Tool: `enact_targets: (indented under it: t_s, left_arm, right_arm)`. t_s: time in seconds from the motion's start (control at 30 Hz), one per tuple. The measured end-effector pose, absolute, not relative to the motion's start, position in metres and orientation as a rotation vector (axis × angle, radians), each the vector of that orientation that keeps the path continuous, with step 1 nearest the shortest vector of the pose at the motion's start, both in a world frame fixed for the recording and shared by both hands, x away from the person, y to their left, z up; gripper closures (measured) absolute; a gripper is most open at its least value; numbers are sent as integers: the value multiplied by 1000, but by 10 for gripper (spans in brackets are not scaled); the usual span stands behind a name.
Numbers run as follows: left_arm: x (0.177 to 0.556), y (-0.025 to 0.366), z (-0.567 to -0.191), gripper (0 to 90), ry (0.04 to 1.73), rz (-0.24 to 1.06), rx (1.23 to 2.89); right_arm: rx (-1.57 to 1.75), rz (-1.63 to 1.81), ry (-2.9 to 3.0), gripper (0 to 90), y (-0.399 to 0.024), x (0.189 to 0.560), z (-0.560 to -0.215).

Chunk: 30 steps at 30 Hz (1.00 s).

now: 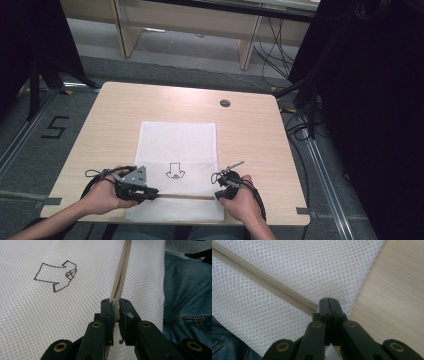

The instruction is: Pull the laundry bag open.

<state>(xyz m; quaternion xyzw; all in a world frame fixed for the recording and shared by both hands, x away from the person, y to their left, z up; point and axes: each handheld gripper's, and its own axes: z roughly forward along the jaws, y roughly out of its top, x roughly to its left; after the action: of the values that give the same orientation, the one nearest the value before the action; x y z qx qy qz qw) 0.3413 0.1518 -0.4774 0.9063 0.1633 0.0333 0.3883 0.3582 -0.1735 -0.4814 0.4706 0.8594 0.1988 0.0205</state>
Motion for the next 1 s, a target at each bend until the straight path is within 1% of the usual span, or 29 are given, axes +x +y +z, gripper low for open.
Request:
enact_targets:
  t_s: [0.03, 0.07, 0.13, 0.17, 0.27, 0.4, 0.43, 0.5, 0.57, 0.7, 1.0]
  left_arm:
    - [342, 153, -477, 820, 383, 103, 2317]
    - [341, 153, -478, 820, 415, 91, 2303]
    - [341, 155, -478, 820, 412, 92, 2302]
    - [341, 155, -478, 820, 412, 92, 2302]
    - [341, 158, -477, 820, 421, 100, 2300]
    - [341, 158, -477, 820, 418, 100, 2300]
    - [341, 158, -477, 820, 415, 103, 2301]
    - [341, 158, -477, 820, 414, 101, 2296]
    - [342, 158, -475, 820, 413, 103, 2296]
    - [343, 159, -476, 820, 406, 106, 2306]
    - [343, 167, -476, 820, 420, 113, 2307]
  right_arm:
    - [1460, 614, 2668, 900, -174, 358, -481]
    - [1476, 601, 2661, 900, -173, 358, -481]
    - [1429, 618, 2673, 900, -174, 359, -482]
    - [1473, 600, 2664, 900, -173, 357, -481]
    - [1433, 621, 2670, 900, -175, 359, -482]
    - [1490, 599, 2658, 900, -173, 357, -480]
    - [1442, 615, 2668, 900, -174, 359, -482]
    - [1479, 600, 2657, 900, -173, 357, -481]
    - [1433, 619, 2671, 900, -174, 359, -482]
    - [1479, 600, 2658, 900, -173, 357, -481]
    - [1445, 622, 2667, 900, -175, 359, -481]
